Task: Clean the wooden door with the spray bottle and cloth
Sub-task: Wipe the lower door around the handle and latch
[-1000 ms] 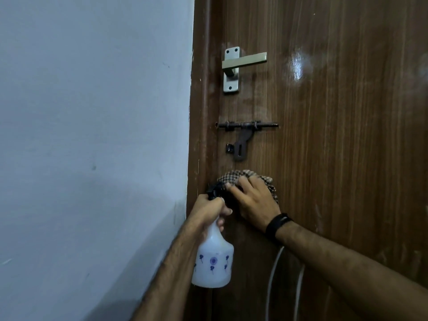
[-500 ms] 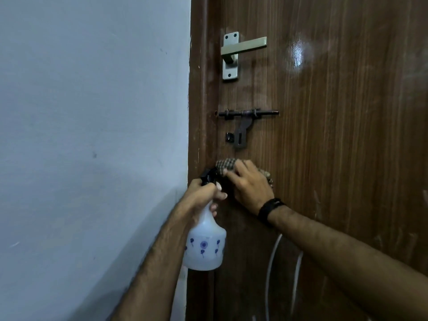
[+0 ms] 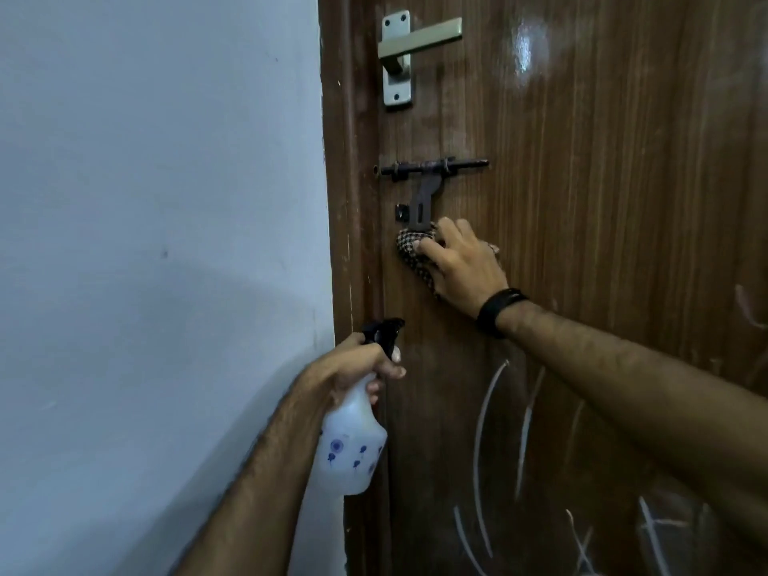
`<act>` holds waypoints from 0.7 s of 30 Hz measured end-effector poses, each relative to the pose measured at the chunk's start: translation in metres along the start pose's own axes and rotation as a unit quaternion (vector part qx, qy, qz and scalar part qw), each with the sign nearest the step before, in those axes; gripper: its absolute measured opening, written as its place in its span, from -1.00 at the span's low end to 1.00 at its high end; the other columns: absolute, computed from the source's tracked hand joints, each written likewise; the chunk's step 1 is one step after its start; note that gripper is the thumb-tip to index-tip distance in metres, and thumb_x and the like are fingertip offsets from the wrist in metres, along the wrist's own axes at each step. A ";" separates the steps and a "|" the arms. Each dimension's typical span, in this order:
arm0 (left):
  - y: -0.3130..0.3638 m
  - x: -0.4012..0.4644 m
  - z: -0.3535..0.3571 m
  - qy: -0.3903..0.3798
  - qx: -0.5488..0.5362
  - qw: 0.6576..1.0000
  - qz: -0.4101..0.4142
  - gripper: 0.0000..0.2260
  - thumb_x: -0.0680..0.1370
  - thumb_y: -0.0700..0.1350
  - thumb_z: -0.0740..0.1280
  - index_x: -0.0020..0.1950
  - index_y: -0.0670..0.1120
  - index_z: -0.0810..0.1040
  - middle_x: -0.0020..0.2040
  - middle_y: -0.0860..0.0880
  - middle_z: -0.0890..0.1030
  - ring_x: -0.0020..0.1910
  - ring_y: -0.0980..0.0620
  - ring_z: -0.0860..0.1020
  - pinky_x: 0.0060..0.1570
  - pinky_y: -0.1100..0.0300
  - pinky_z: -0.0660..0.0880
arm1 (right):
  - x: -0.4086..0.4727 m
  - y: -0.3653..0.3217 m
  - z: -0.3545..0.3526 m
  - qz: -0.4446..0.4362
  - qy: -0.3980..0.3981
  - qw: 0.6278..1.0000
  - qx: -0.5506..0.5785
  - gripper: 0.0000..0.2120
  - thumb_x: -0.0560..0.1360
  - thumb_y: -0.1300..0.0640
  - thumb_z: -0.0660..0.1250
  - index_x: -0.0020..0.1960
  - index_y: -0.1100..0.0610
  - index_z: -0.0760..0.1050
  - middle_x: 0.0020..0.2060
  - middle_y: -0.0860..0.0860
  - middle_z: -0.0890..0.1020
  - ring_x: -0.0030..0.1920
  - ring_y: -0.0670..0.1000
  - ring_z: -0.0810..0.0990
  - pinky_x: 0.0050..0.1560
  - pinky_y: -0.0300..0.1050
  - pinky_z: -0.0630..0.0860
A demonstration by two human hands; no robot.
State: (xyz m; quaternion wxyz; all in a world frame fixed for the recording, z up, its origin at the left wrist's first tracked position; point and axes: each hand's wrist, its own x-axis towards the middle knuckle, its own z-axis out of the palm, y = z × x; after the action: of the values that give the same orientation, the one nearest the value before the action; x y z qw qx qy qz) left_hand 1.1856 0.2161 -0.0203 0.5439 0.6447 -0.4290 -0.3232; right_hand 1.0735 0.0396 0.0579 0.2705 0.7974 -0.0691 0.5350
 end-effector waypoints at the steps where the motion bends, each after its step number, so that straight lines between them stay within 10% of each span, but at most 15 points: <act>1: -0.007 0.002 -0.001 -0.011 0.000 1.000 -0.010 -0.82 0.52 -0.39 0.33 -0.09 -0.11 0.48 -0.28 -0.08 0.47 -0.54 0.10 0.32 -0.48 0.21 0.37 | -0.007 0.003 -0.002 -0.026 -0.010 1.000 -0.003 -0.75 0.39 0.31 0.50 0.04 0.19 0.57 -0.02 0.17 0.50 -0.09 0.15 0.45 -0.27 -0.10 0.35; 8: -0.040 0.008 0.005 -0.129 0.037 0.990 -0.045 -0.83 0.40 -0.31 0.38 -0.10 -0.09 0.50 -0.13 -0.16 0.47 -0.54 0.11 0.34 -0.48 0.23 0.39 | -0.062 0.019 -0.021 -0.077 -0.071 0.994 0.011 -0.66 0.37 0.26 0.54 0.12 0.19 0.57 -0.03 0.17 0.52 -0.11 0.14 0.49 -0.29 -0.09 0.38; 21: -0.051 0.015 0.003 -0.103 0.015 0.994 -0.036 -0.82 0.41 -0.37 0.35 -0.12 -0.13 0.45 -0.27 -0.14 0.44 -0.55 0.10 0.31 -0.48 0.23 0.36 | -0.111 0.011 0.005 -0.140 -0.091 0.986 -0.004 -0.43 0.39 0.23 0.48 0.38 0.17 0.49 0.15 0.20 0.51 0.04 0.16 0.45 -0.04 0.06 0.58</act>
State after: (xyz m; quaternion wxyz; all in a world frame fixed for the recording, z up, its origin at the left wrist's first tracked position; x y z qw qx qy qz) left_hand 1.1993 0.2037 -0.0704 0.4750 0.6314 -0.4642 -0.4004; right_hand 1.0271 0.0082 -0.0383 0.3385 0.8434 0.0162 0.4169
